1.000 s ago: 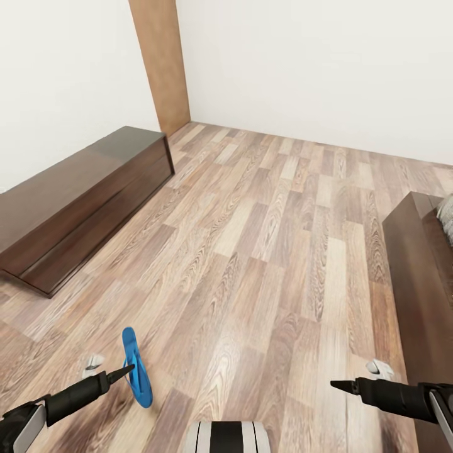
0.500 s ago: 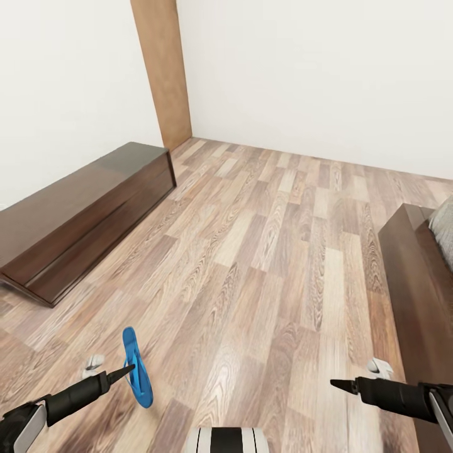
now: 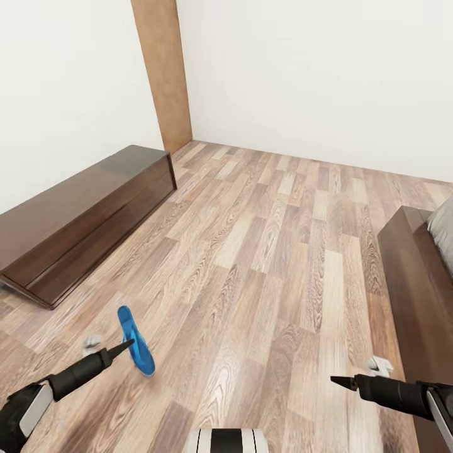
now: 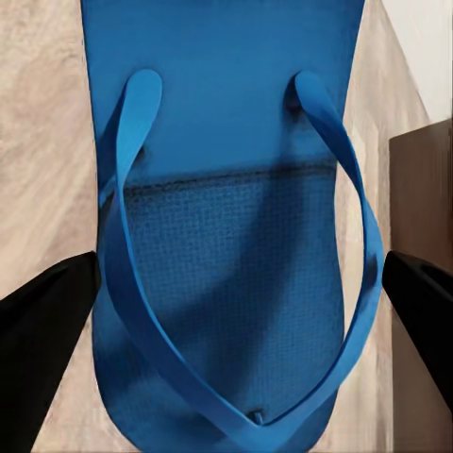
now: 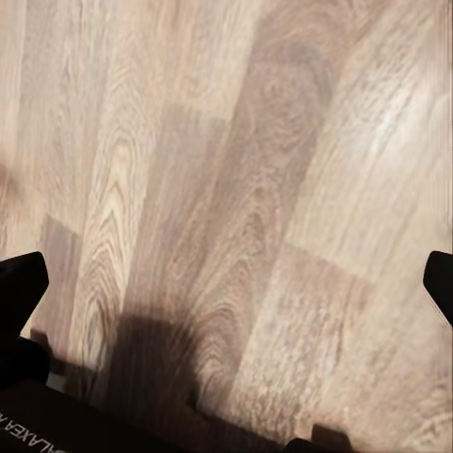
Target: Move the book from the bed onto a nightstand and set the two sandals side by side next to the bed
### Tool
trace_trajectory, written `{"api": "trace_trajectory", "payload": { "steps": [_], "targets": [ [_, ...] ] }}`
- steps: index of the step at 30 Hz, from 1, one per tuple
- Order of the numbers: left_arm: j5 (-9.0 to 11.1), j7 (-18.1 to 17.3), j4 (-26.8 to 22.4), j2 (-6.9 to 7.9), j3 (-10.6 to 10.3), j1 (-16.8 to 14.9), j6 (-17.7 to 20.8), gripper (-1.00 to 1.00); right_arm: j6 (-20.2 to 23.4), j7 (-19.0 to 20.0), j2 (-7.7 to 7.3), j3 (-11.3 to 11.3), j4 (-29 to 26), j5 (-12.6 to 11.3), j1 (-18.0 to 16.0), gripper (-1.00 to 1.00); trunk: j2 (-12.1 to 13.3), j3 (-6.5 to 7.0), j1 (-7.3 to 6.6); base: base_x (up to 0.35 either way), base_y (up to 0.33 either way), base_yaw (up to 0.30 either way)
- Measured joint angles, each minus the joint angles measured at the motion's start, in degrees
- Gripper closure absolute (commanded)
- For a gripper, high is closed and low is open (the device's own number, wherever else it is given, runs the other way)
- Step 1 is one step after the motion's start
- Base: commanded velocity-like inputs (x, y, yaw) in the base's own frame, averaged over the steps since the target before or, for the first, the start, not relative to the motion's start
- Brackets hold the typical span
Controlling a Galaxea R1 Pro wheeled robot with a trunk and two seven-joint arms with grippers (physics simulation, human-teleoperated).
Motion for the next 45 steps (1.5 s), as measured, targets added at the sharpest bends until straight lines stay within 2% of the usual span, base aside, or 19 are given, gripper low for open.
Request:
{"api": "trace_trajectory", "payload": {
  "steps": [3, 14, 16, 17, 18, 19, 21, 22, 25, 26, 30, 36, 39, 40, 41, 45],
  "targets": [
    [1.4, 1.0, -1.0, -0.12, 0.8, -1.0, -0.1, 1.0, -1.0, -1.0, 0.0, 0.0, 1.0, 0.0, 0.0, -1.0, 0.0, 0.0, 0.0, 0.0, 0.0, 0.0],
    [5.5, 4.5, -4.6, -0.21, 0.8, -1.0, -0.1, 1.0, -4.6, -4.5, 0.0, 0.0, 4.5, -0.1, 0.0, -1.0, 0.0, 0.0, 0.0, 0.0, 0.0, 0.0],
    [5.6, 5.1, -5.3, -0.21, 0.7, -1.0, -0.1, 1.0, -5.2, -5.1, 0.0, 0.1, 5.2, -0.1, 0.0, -1.0, 0.0, 0.0, 0.0, 0.0, 0.0, 0.0],
    [5.9, 11.7, -7.7, -0.22, 0.8, -1.1, 0.0, 1.0, -24.6, -17.9, 0.01, 0.1, 14.1, -0.3, 0.0, -1.0, 0.0, 0.01, -0.01, 0.0, 0.0, 0.0],
    [5.6, 22.1, -7.8, -0.21, 0.7, -1.0, 0.0, 1.0, -36.3, -37.5, -0.01, 0.1, 26.3, 0.0, 0.0, -1.0, 0.0, -0.01, 0.0, 0.0, 0.0, 0.0],
    [4.9, 36.5, -7.7, -0.16, 0.7, -1.0, -0.2, 1.0, -36.5, -40.5, -0.02, 0.2, 27.8, 0.0, 0.0, -1.0, 0.0, -0.01, 0.01, 0.0, 0.0, 0.0],
    [5.5, 37.6, -7.8, -0.19, 0.6, -1.0, -0.1, 1.0, -34.9, -34.0, -0.04, 0.1, 27.4, -0.1, 0.0, -1.0, 0.0, 0.0, 0.0, 0.0, 0.0, 0.0],
    [5.5, 37.6, -7.8, -0.19, 0.6, -1.0, -0.1, 1.0, -34.5, -32.2, -0.05, 0.1, 27.3, -0.1, 0.0, -1.0, 0.0, 0.0, 0.0, 0.0, 0.0, 0.0],
    [5.5, 37.6, -7.8, -0.19, 0.6, -1.0, 0.0, 1.0, -32.7, -16.9, -0.31, -0.2, 27.2, -0.1, 0.0, -1.0, 0.0, 0.0, 0.0, 0.0, 0.0, 0.0],
    [5.5, 37.5, -7.8, -0.19, 0.6, -1.0, 0.0, 1.0, -32.5, -13.5, -0.36, -0.2, 27.2, -0.1, 0.0, -1.0, 0.0, 0.0, 0.0, 0.0, 0.0, 0.0],
    [5.5, 37.5, -7.8, -0.19, 0.6, -1.0, 0.0, 1.0, -32.3, -6.7, -0.45, -0.3, 27.2, -0.1, 0.0, -1.0, 0.0, 0.0, 0.0, 0.0, 0.0, 0.0],
    [5.5, 37.5, -7.8, -0.19, 0.5, -1.0, 0.1, 1.0, -32.2, -5.3, -0.46, -0.3, 27.1, -0.1, 0.0, -1.0, 0.0, 0.0, 0.0, 0.0, 0.0, 0.0],
    [5.6, 37.4, -7.8, -0.19, 0.5, -1.0, 0.1, 1.0, -32.2, 2.1, -0.45, -0.3, 27.1, -0.1, 0.0, -1.0, 0.0, 0.0, 0.0, 0.0, 0.0, 0.0],
    [5.6, 37.4, -7.8, -0.19, 0.5, -1.0, 0.1, 1.0, -32.2, 6.4, -0.45, -0.4, 27.1, -0.1, 0.0, -1.0, 0.0, 0.0, 0.0, 0.0, 0.0, 0.0],
    [5.6, 37.4, -7.8, -0.19, 0.5, -1.0, 0.1, 1.0, -32.1, 8.8, -0.45, -0.4, 27.1, -0.1, 0.0, -1.0, 0.0, 0.0, 0.0, 0.0, 0.0, 0.0],
    [5.6, 37.4, -7.8, -0.19, 0.5, -1.0, 0.1, 1.0, -29.5, 12.8, -0.47, -0.5, 27.0, 0.0, 0.0, -1.0, 0.0, 0.0, 0.0, 0.0, 0.0, 0.0]
  ]
}}
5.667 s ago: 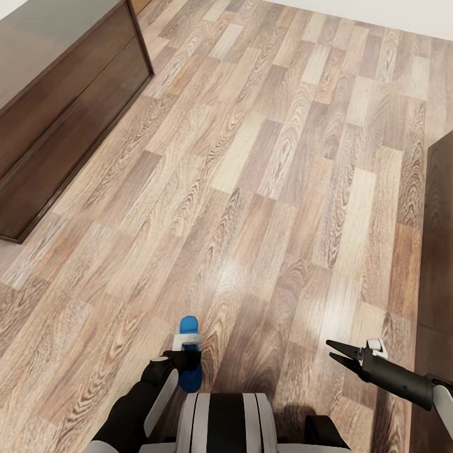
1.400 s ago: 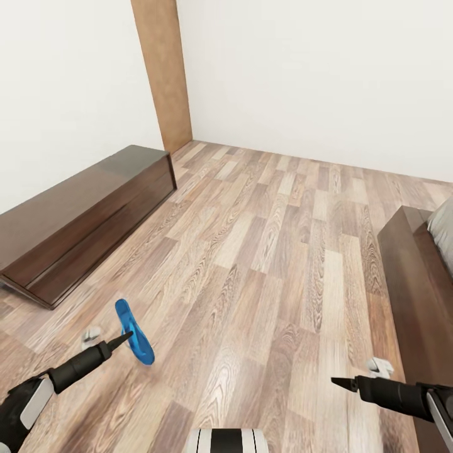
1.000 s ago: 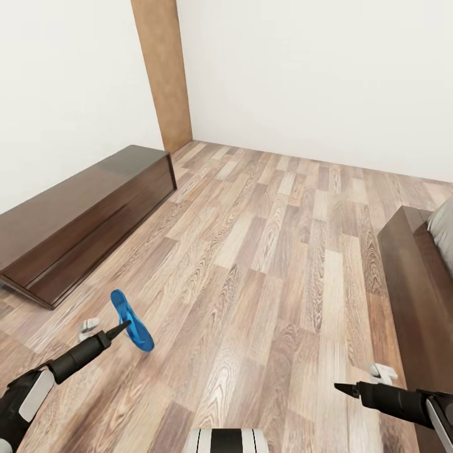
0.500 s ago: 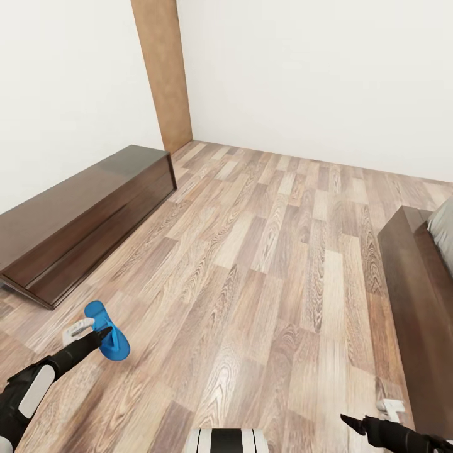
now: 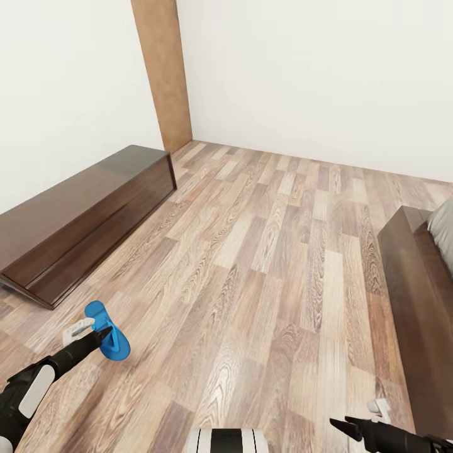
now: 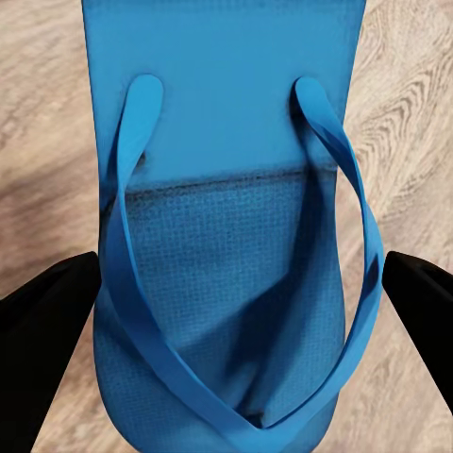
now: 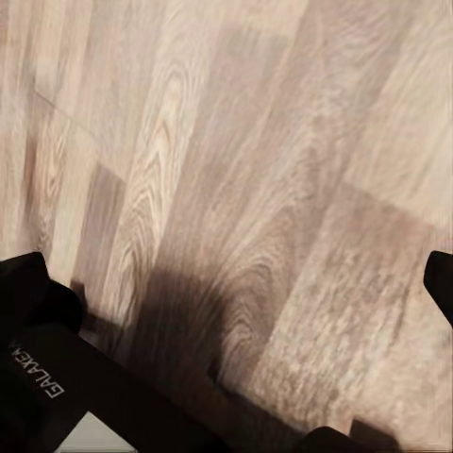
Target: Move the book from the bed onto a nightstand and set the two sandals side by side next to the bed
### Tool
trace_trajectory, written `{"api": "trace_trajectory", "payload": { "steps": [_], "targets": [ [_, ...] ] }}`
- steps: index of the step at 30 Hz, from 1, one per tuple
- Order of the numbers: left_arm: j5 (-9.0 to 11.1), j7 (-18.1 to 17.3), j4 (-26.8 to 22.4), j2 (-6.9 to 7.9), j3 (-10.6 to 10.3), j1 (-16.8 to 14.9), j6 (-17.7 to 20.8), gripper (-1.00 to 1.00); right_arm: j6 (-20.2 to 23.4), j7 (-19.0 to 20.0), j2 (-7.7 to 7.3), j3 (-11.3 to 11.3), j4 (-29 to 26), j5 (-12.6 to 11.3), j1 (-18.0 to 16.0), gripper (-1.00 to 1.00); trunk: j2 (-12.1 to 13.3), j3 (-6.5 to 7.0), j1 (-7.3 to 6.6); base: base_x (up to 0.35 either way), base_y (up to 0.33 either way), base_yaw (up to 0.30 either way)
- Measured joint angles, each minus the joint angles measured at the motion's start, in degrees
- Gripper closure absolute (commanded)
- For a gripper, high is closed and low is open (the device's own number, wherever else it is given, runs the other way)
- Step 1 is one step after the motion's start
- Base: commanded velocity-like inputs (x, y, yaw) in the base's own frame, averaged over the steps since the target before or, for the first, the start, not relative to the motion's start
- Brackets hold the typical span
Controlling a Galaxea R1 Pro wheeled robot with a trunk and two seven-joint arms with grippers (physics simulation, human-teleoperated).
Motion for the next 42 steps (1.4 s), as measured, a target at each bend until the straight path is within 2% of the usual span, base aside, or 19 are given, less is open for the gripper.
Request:
{"api": "trace_trajectory", "payload": {
  "steps": [9, 12, 14, 15, 17, 20, 22, 24, 27, 29, 34, 38, 42],
  "targets": [
    [0.0, 0.0, 0.0, 0.0, 0.0, 0.0, 0.0, 1.0, 0.7, 0.3, 0.02, -0.2, -0.5, 0.1, 0.0, -1.0, 0.0, 0.0, 0.0, 0.0, 0.0, 0.0],
    [0.0, 0.0, 0.0, -0.43, -0.1, 0.0, -0.1, 1.0, 0.8, -2.3, 0.01, -0.5, -5.5, 0.2, 0.0, -1.0, 0.0, 0.0, 0.0, 0.0, 0.0, 0.0],
    [-0.1, 0.0, -0.1, -1.08, -0.1, 0.0, -0.2, 1.0, 0.8, -9.8, 0.07, -0.6, -10.9, 0.3, 0.0, -1.0, 0.0, 0.0, 0.0, 0.0, 0.0, 0.0],
    [-0.1, 0.1, -0.1, -1.36, -0.1, 0.0, -0.2, 1.0, 0.9, -16.1, 0.22, -0.6, -14.1, 0.3, 0.0, -1.0, 0.0, 0.0, 0.0, 0.0, 0.0, 0.0],
    [-0.2, 0.1, 0.0, -1.64, -0.1, 0.0, -0.2, 1.0, 0.9, -25.1, 0.48, -0.4, -17.3, 0.4, 0.0, -1.0, 0.0, 0.0, 0.0, 0.0, 0.0, 0.0],
    [-0.2, 0.2, 0.0, -1.94, -0.2, 0.0, -0.2, 1.0, 0.9, -32.3, 0.7, -0.3, -18.9, 0.2, 0.0, -1.0, 0.0, 0.0, 0.0, 0.0, 0.0, 0.0],
    [-0.5, 0.2, 0.2, -2.61, -0.8, 0.1, -0.2, 1.0, 1.2, -35.0, 0.78, -0.2, -21.3, 0.1, 0.0, -1.0, 0.0, 0.0, 0.0, 0.0, 0.0, 0.0],
    [-1.0, 0.2, 0.2, -2.78, -1.2, 0.2, -0.2, 1.0, 3.0, -35.6, 0.82, -0.1, -25.0, 0.1, 0.0, -1.0, 0.0, 0.0, 0.0, 0.0, 0.0, 0.0],
    [-1.9, 0.2, 0.6, -2.97, -1.5, 0.3, -0.2, 1.0, 9.9, -35.9, 0.91, -0.1, -29.0, 0.0, 0.0, -1.0, 0.0, 0.0, 0.0, 0.0, 0.0, 0.0],
    [-3.7, 0.2, 3.8, -3.23, -1.9, 0.3, -0.4, 1.0, 14.4, -36.0, 1.11, -0.1, -30.3, 0.0, 0.0, -1.0, 0.0, -0.01, 0.01, 0.0, 0.0, 0.0],
    [-7.2, 0.1, 9.2, -3.33, -3.2, 0.3, -6.3, 1.0, 16.1, -36.0, 1.17, -0.2, -30.9, -0.1, 0.0, -1.0, 0.0, 0.0, 0.0, 0.0, 0.0, 0.0],
    [-7.5, 0.0, 9.5, -3.4, -3.6, 0.3, -7.3, 1.0, 16.2, -36.0, 1.17, -0.3, -30.9, 0.0, 0.0, -1.0, 0.0, 0.0, 0.0, 0.0, 0.0, 0.0],
    [-7.6, -0.9, 9.6, -3.34, -5.3, 0.3, -7.5, 1.0, 16.3, -36.0, 1.17, -0.4, -31.0, 0.0, 0.0, -1.0, 0.0, 0.0, 0.0, 0.0, 0.0, 0.0]
  ]
}}
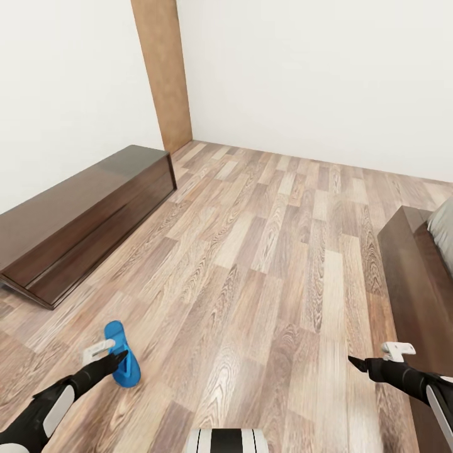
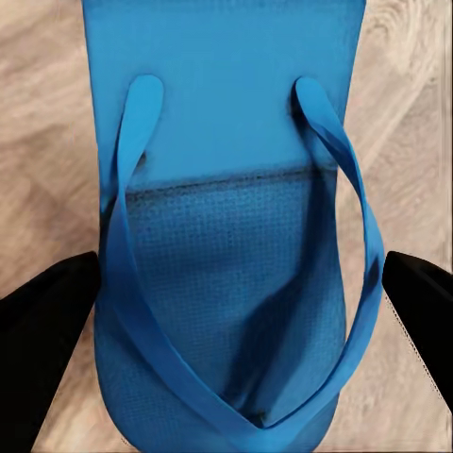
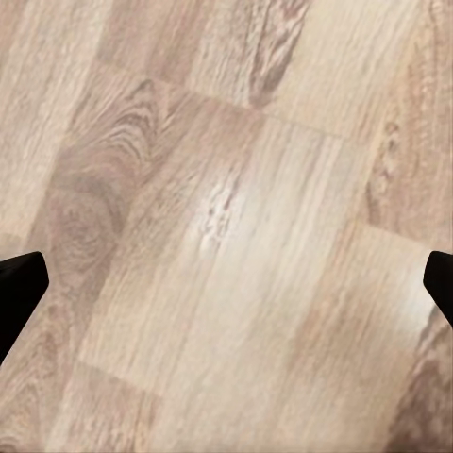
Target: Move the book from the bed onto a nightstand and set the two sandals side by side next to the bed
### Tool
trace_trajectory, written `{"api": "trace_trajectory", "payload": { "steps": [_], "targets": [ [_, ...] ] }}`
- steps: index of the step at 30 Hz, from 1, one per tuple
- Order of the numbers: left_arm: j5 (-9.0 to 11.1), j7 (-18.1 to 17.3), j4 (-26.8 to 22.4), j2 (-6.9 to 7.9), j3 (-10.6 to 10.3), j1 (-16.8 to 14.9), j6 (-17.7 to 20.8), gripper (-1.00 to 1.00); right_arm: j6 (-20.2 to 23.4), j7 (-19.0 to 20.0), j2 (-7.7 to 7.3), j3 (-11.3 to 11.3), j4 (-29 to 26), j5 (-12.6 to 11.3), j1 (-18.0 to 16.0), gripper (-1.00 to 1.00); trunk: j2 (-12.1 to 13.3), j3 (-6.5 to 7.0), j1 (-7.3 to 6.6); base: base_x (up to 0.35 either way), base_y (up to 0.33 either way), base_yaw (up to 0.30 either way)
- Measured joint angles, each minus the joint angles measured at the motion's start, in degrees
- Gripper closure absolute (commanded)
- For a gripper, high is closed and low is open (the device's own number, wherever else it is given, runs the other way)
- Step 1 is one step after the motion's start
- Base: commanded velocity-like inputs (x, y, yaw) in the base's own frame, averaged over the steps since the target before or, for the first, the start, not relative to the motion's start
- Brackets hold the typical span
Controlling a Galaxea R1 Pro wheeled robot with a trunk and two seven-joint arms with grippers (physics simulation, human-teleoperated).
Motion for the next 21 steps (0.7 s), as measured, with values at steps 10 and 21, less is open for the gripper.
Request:
{"api": "trace_trajectory", "payload": {
  "steps": [10, 21],
  "targets": [
    [0.1, -31.8, 0.7, 2.64, -0.5, 0.0, 0.1, 1.0, 0.3, 0.0, -0.02, -0.1, -0.2, 0.0, 0.0, -1.0, 0.0, 0.0, 0.0, 0.0, 0.0, 0.0],
    [0.0, -38.7, 2.7, 3.15, -0.6, 0.0, 0.1, 1.0, 0.3, 0.2, -0.09, -0.3, -3.8, -0.4, 0.0, -1.0, 0.0, 0.0, 0.0, 0.0, 0.0, 0.0]
  ]
}}
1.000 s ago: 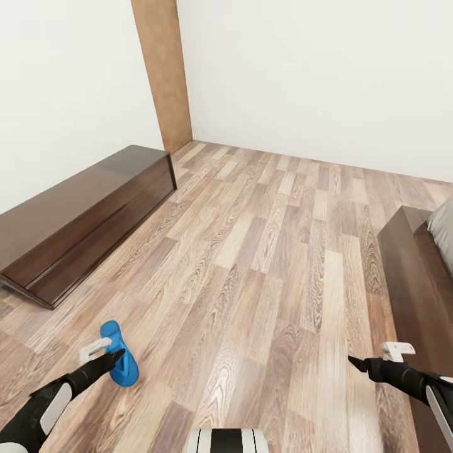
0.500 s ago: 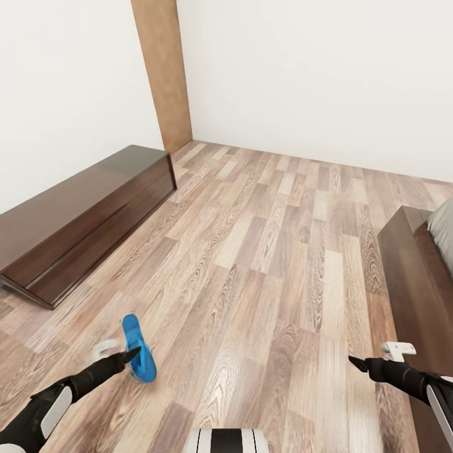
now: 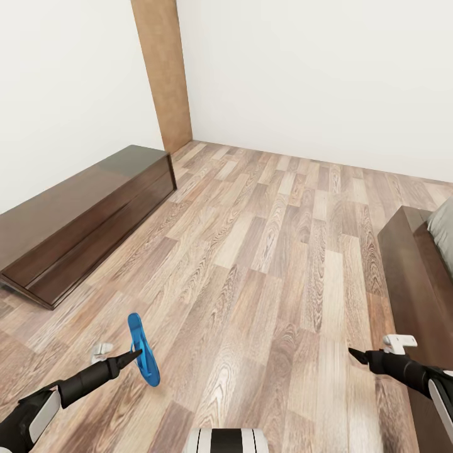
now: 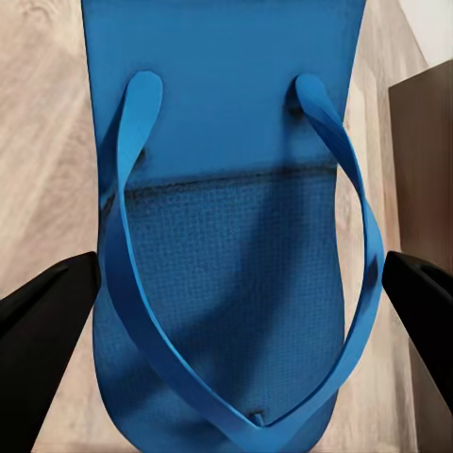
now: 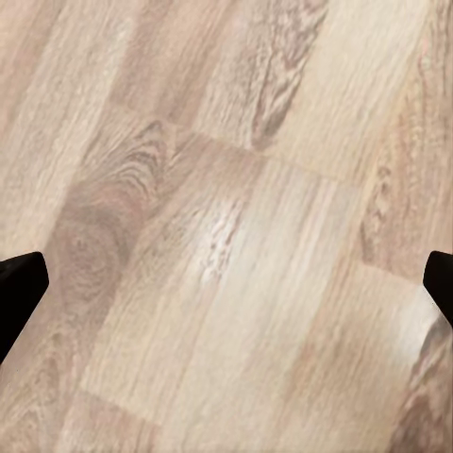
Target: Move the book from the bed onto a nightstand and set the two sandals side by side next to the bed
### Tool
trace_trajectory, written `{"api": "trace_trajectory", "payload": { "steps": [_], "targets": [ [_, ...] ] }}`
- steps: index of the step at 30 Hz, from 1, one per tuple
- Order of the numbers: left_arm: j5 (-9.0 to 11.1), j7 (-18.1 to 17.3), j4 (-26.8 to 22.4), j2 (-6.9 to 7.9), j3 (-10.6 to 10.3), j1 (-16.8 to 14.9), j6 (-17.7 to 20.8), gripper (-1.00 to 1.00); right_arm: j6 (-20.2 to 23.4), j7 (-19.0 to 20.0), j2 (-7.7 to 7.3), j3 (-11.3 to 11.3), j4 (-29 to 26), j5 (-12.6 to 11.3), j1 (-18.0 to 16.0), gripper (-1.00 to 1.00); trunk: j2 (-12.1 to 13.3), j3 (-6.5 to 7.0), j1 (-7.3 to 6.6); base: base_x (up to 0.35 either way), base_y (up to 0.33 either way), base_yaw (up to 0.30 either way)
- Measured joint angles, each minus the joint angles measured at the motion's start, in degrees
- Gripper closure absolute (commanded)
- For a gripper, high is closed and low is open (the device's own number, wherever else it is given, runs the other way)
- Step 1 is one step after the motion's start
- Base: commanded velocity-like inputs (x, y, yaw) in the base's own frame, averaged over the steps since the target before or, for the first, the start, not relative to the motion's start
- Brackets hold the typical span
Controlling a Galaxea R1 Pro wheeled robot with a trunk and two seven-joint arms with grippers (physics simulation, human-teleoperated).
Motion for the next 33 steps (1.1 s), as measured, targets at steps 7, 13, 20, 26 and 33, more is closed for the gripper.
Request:
{"api": "trace_trajectory", "payload": {
  "steps": [7, 13, 20, 26, 33],
  "targets": [
    [0.1, -0.1, 0.0, -0.01, 0.1, 0.0, 0.3, 1.0, 0.0, 0.0, 0.0, -0.1, -0.2, 0.0, 0.0, -1.0, 0.1, 0.88, -0.11, 0.0, 0.0, 0.0],
    [0.1, 0.2, 0.1, -0.01, 0.1, 0.0, 0.3, 1.0, 0.0, 0.0, 0.0, -0.1, -0.3, 0.0, 0.0, -1.0, 0.1, 2.21, -0.26, 0.0, 0.0, 0.0],
    [0.1, 0.2, 0.1, -0.01, 0.1, 0.0, 0.3, 1.0, 0.0, 0.0, 0.0, -0.1, -0.3, 0.0, 0.0, -1.0, 0.2, 3.76, -0.44, 0.0, 0.0, 0.0],
    [0.1, 0.1, 0.1, -0.01, 0.1, 0.0, 0.3, 1.0, 0.0, 0.0, 0.0, -0.1, -0.5, 0.0, 0.0, -1.0, 0.3, 5.09, -0.6, 0.0, 0.0, 0.0],
    [0.1, 0.1, 0.1, -0.01, 0.1, 0.0, 0.3, 1.0, 0.0, 0.0, 0.0, -0.1, -0.5, 0.0, 0.0, -1.0, 0.4, 6.64, -0.78, 0.0, 0.0, 0.0]
  ]
}}
